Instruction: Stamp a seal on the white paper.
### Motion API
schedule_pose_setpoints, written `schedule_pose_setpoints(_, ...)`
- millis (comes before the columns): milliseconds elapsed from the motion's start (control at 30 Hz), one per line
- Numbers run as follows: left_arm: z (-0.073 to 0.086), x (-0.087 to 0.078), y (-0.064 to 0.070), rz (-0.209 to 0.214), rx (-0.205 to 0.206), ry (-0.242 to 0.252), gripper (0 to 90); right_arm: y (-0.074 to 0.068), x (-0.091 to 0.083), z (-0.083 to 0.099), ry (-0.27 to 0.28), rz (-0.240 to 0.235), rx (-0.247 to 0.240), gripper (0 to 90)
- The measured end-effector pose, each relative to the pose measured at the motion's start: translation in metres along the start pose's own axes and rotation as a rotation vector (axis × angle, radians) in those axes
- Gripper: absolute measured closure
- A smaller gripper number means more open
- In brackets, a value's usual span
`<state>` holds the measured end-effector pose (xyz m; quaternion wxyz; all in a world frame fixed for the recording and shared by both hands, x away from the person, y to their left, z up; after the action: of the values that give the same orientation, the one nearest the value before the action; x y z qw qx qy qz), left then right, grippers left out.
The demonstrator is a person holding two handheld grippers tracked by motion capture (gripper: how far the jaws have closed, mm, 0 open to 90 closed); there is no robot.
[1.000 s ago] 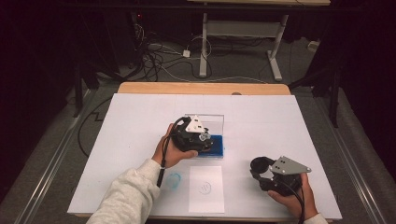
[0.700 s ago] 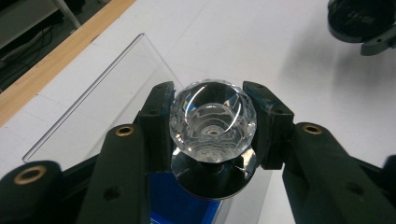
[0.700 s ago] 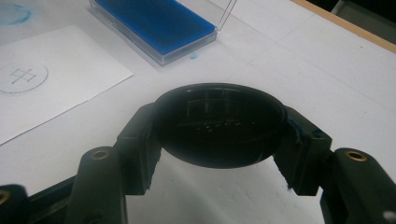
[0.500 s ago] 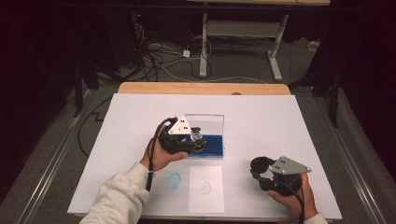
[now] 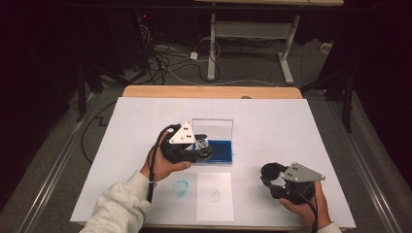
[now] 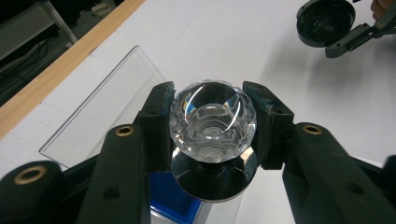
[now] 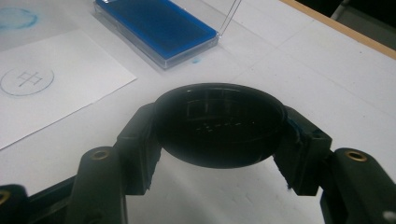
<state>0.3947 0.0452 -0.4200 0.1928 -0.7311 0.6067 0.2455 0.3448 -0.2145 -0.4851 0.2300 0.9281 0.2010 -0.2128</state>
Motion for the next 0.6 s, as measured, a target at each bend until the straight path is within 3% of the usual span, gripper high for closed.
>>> schedule_pose_setpoints(600, -0.004, -0.005, 0.025, 0.038, 0.046, 0.0, 54.8, -0.001, 0.0, 0.0, -0.001, -0.002, -0.004, 38.6)
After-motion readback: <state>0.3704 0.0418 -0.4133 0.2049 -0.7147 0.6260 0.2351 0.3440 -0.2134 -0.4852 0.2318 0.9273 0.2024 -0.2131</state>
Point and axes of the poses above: each handheld gripper's, and its own axes: x roughly forward along the jaws, z roughly out of its underside, y roughly to its right, the point moved 8 cm from there along x, roughly forward along the jaws, and after that the axes turned 15 degrees about z, right-handed, at the moved point
